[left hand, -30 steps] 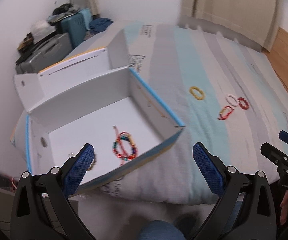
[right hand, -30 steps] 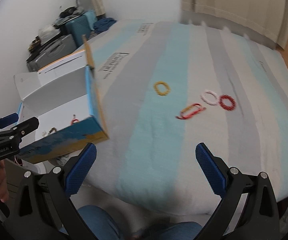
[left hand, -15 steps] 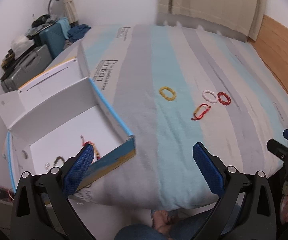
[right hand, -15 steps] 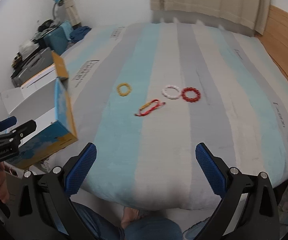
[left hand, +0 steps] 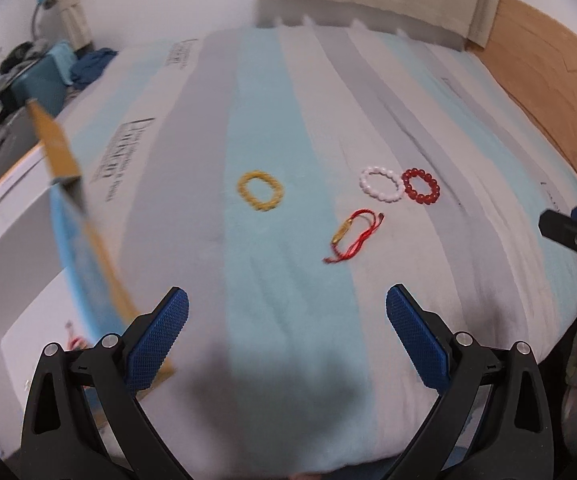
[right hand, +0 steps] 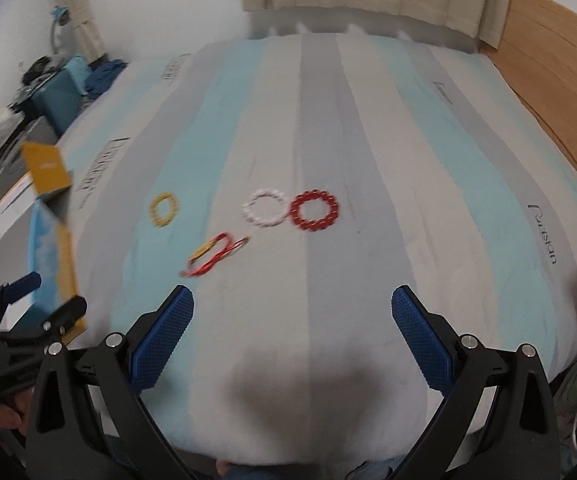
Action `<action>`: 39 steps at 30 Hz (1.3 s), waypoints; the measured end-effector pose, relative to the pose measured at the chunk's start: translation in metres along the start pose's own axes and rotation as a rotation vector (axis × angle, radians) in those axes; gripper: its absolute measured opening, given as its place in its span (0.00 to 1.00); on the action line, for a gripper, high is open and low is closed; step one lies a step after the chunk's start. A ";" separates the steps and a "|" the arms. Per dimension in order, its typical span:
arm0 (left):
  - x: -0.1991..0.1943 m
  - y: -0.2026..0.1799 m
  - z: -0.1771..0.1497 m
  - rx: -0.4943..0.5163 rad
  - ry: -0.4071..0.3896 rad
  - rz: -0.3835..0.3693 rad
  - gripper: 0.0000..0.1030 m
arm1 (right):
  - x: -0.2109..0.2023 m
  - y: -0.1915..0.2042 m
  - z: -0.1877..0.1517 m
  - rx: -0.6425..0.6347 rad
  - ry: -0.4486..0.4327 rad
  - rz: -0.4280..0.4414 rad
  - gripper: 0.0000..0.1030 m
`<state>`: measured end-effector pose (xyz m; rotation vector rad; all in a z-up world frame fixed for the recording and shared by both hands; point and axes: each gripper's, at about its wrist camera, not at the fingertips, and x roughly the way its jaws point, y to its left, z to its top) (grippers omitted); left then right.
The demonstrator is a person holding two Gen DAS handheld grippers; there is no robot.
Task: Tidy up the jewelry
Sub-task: 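Withdraw both open tools from the box back over the bed, then grasp the red cord bracelet with the left tool while the right tool grasps the red bead bracelet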
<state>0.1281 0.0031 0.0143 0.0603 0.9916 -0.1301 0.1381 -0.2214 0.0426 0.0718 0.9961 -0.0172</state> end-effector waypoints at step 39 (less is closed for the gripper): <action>0.193 -0.045 0.042 0.083 0.078 -0.112 0.69 | 0.233 -0.044 0.061 0.079 0.182 -0.081 0.65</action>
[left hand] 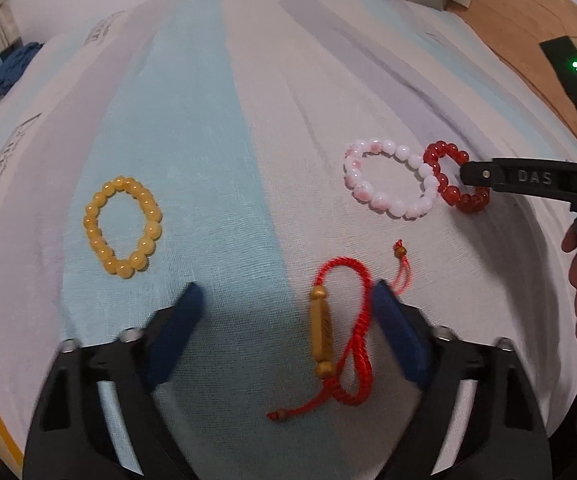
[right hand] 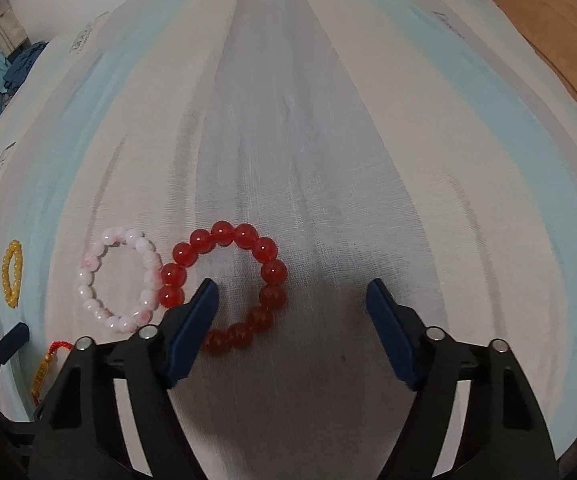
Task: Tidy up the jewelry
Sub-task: 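Grasp the red cord bracelet with the left tool while the right tool grasps the red bead bracelet, then lift both held bracelets and carry them over the box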
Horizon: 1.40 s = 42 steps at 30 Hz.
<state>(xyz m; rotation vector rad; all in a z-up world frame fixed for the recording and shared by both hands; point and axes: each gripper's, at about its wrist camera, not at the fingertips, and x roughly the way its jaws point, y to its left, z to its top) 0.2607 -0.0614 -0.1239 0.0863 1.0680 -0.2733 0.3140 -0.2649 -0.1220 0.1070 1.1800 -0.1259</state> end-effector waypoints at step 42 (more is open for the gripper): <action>-0.071 -0.004 0.021 -0.011 0.001 -0.011 0.07 | -0.091 -0.022 -0.026 -0.015 -0.104 0.041 0.13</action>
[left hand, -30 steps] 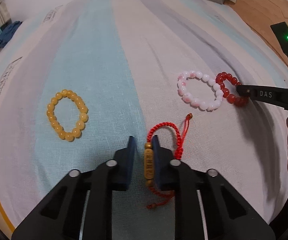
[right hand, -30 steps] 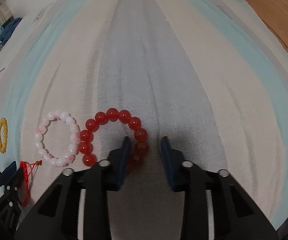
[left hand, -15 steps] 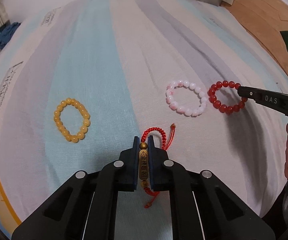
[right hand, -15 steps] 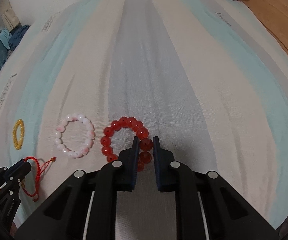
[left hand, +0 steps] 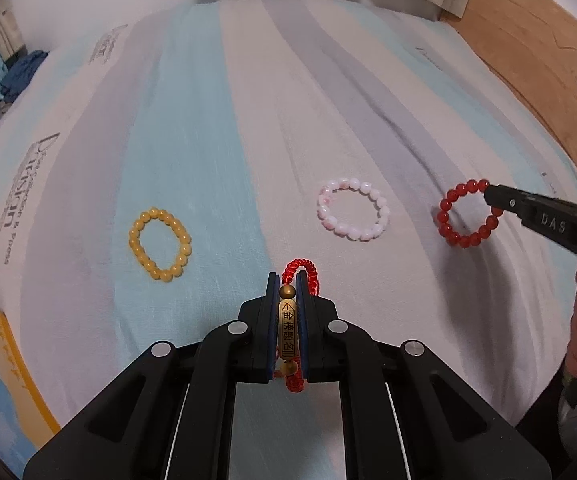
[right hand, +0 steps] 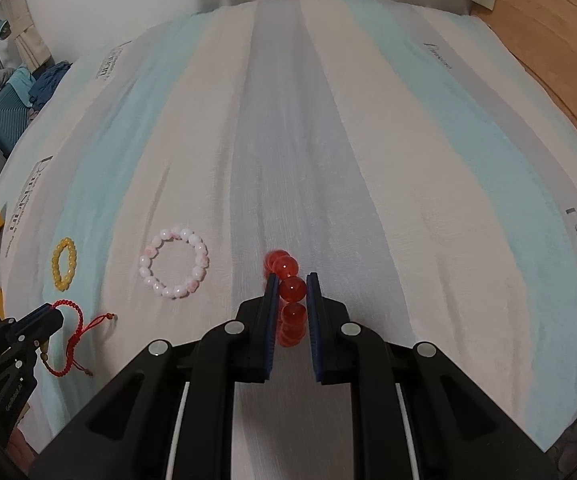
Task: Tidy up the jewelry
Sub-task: 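Lift both held bracelets and carry them over the box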
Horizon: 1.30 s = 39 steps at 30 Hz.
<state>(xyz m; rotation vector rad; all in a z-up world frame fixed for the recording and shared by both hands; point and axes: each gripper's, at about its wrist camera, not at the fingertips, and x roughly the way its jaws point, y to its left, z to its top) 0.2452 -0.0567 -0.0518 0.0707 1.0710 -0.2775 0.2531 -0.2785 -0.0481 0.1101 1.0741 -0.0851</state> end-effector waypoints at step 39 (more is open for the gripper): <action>-0.110 -0.004 -0.055 -0.044 -0.054 0.062 0.07 | -0.120 0.036 -0.077 -0.052 -0.071 0.007 0.13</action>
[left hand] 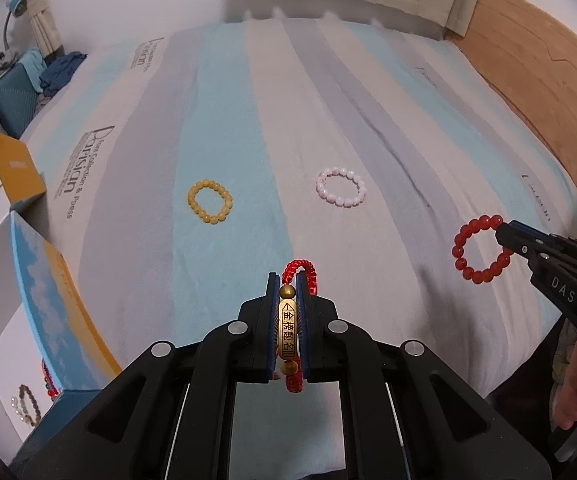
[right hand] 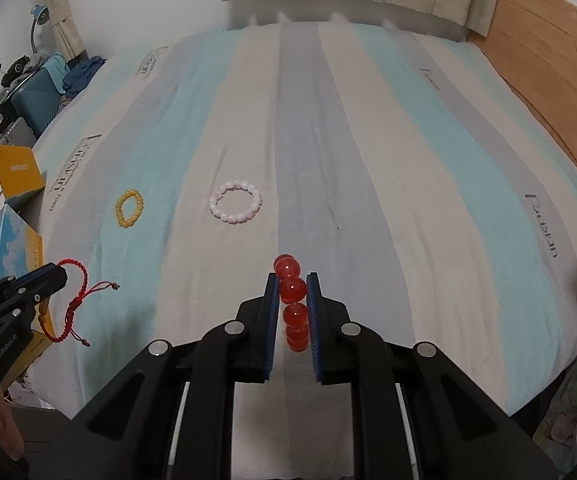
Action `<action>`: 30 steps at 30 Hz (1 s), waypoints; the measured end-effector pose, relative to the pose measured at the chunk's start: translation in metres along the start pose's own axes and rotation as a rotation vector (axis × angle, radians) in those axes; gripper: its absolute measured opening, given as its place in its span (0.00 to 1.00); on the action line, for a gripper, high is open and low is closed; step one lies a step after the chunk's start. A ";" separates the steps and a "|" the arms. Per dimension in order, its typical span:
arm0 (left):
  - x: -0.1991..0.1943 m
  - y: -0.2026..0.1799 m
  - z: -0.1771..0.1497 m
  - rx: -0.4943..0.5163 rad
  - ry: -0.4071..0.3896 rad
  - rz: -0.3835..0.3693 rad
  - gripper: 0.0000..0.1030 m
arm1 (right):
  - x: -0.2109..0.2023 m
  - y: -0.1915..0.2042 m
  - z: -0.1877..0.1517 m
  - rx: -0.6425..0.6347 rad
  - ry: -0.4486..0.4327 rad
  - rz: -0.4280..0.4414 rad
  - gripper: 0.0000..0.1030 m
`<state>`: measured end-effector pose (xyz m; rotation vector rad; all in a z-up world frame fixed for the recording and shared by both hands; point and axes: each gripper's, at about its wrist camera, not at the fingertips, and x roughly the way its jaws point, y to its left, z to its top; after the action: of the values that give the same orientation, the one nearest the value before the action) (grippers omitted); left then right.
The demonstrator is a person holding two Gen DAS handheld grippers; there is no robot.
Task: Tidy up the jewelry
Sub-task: 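Lift both held bracelets and carry them over the box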
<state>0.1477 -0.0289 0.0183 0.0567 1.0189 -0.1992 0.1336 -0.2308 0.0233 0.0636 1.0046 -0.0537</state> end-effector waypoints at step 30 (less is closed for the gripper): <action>-0.050 0.035 -0.052 -0.020 -0.021 0.021 0.07 | -0.035 0.048 -0.041 -0.016 -0.023 0.025 0.13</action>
<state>0.0856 0.0200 0.0325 0.0471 0.9986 -0.1701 0.0843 -0.1788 0.0319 0.0609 0.9807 -0.0238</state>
